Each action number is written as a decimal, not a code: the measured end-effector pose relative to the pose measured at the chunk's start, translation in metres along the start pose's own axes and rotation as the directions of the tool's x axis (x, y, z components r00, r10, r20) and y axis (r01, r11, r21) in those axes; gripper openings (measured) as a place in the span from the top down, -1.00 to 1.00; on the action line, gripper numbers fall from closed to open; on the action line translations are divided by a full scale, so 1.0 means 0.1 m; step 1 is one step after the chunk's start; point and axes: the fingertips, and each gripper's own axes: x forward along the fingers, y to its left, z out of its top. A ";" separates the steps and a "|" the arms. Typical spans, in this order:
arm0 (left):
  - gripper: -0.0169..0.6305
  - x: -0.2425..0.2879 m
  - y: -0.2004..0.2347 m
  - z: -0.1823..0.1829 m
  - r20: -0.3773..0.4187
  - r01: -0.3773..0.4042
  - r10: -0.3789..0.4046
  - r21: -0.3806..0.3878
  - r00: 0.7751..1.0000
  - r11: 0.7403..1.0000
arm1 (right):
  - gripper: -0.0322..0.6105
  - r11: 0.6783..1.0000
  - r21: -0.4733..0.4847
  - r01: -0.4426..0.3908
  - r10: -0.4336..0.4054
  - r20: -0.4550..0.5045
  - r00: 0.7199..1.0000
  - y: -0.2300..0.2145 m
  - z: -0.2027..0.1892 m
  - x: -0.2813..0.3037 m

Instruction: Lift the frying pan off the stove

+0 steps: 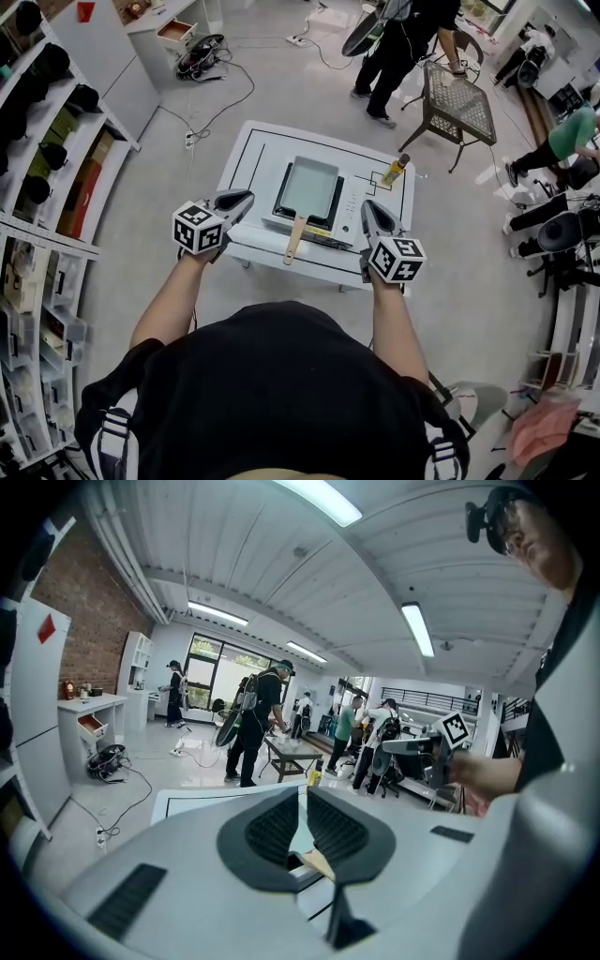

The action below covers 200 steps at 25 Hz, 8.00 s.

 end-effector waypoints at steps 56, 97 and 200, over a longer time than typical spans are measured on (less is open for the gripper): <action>0.84 0.47 0.30 0.09 -0.043 0.114 -0.115 -0.020 0.992 0.993 | 0.87 0.998 0.031 0.052 -0.051 -0.035 0.998 -0.16 0.03 0.46; 0.71 0.76 0.42 -0.59 -0.146 0.243 -0.289 -0.270 0.946 0.932 | 0.67 0.939 0.333 0.090 -0.002 -0.255 0.967 -0.29 -1.18 0.72; 0.54 1.16 -1.11 -2.12 -0.117 0.400 -0.835 -0.837 0.537 0.374 | 0.45 0.191 0.961 -0.200 0.695 0.011 0.719 0.83 -2.50 1.41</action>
